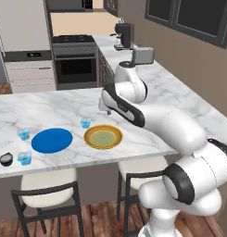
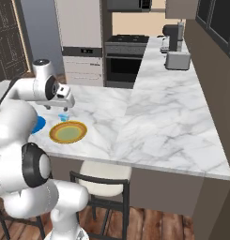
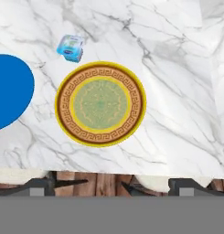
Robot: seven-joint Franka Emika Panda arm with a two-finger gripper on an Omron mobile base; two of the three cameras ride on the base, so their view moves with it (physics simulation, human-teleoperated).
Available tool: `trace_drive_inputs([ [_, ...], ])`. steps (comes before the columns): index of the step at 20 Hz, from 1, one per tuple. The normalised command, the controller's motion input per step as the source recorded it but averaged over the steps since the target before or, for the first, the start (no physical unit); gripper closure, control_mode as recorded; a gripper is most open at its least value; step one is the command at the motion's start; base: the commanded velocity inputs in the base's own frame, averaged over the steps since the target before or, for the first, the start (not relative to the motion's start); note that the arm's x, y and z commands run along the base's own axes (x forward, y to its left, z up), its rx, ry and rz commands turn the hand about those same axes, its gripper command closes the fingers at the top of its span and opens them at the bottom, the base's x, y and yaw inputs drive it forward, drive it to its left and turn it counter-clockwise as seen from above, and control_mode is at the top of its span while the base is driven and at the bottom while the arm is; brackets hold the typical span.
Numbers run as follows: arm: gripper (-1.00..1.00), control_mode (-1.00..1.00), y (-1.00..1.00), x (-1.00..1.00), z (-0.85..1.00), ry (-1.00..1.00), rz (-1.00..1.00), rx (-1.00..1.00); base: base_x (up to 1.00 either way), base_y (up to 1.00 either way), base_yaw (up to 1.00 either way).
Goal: Place two yogurt containers on each plate.
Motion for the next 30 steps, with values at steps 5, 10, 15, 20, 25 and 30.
trace_drive_inputs([
  [5,-1.0,-1.0,0.37,0.58,-0.31,0.06,0.0,0.0,0.0,0.0,0.0],
  [10,-1.0,-1.0,0.23,0.55,-0.29,0.09,0.0,0.0,0.0,0.0,0.0],
  [15,-1.0,-1.0,0.3,0.53,-0.4,0.06,0.0,0.0,0.0,0.0,0.0],
  [20,-1.0,-1.0,0.25,0.37,-0.36,0.03,0.0,0.0,0.0,0.0,0.0],
  [25,-1.0,-1.0,0.15,0.38,-0.37,0.01,-0.01,0.0,0.0,0.0,0.0],
  [30,-1.0,-1.0,0.14,0.43,-0.37,0.0,0.0,0.0,0.0,0.0,0.0],
])
